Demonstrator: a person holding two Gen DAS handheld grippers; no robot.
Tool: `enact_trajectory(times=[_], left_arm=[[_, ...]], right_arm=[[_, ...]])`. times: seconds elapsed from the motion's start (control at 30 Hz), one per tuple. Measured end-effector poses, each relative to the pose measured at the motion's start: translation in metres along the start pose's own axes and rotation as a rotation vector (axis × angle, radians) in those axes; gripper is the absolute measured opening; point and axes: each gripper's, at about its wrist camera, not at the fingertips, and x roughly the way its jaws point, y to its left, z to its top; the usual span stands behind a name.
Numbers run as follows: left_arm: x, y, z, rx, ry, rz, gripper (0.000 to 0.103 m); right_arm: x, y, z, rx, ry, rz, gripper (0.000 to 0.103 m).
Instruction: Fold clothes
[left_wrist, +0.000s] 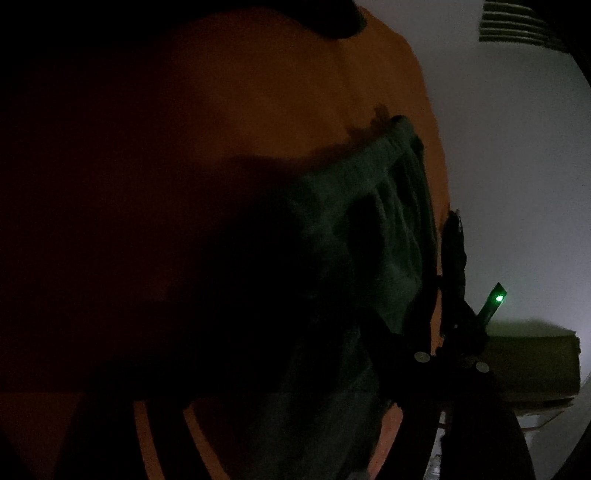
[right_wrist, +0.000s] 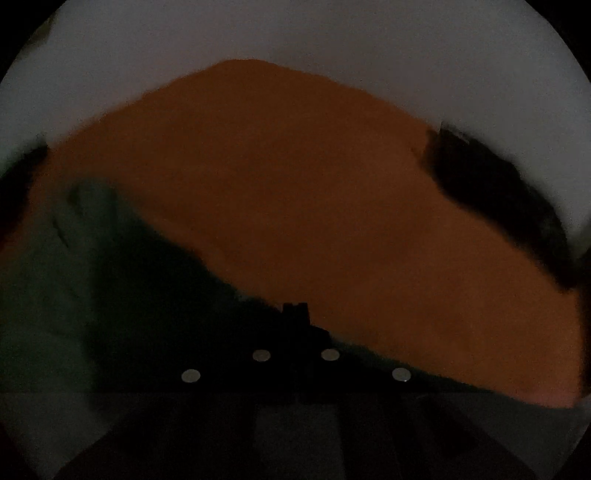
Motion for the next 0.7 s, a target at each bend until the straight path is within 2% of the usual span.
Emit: enact_trajectory(times=[0.03,0.07,0.1,0.2,0.27,0.33,0.37,0.5,0.6,0.7], left_arm=[[-0.001,0.000,0.000,0.003,-0.028,0.001,0.023],[-0.002,0.001,0.000,-0.004,-0.045,0.004,0.007],[-0.005,0.003,0.000,-0.027,-0.059,0.011,0.007],[-0.032,0.003,-0.003,-0.049,-0.146,0.042,0.006],[-0.062,0.002,-0.008,-0.060,-0.204,0.048,0.006],[-0.095,0.006,-0.015,-0.069,-0.227,0.028,0.006],[-0.104,0.010,-0.017,-0.052,-0.235,0.050,0.006],[-0.106,0.051,-0.021,-0.074,-0.217,0.164,0.006],[-0.092,0.076,-0.022,-0.113,-0.191,0.157,0.007],[-0.098,0.077,-0.027,-0.098,-0.191,0.111,0.008]], right_arm=[[-0.004,-0.008,0.001,0.019,-0.010,0.004,0.000],[-0.007,-0.015,0.002,0.038,-0.019,0.009,0.000],[-0.012,-0.020,-0.002,0.042,-0.025,0.018,0.000],[-0.020,-0.022,-0.020,0.068,-0.040,0.099,0.009],[-0.036,-0.026,-0.036,0.062,-0.044,0.120,0.009],[-0.058,-0.030,-0.058,0.043,-0.062,0.138,0.009],[-0.067,-0.034,-0.067,0.039,-0.072,0.143,0.009],[-0.098,-0.045,-0.101,0.040,-0.102,0.159,0.009],[-0.108,-0.046,-0.122,0.075,-0.103,0.161,0.009],[-0.117,-0.047,-0.142,0.110,-0.104,0.164,0.009]])
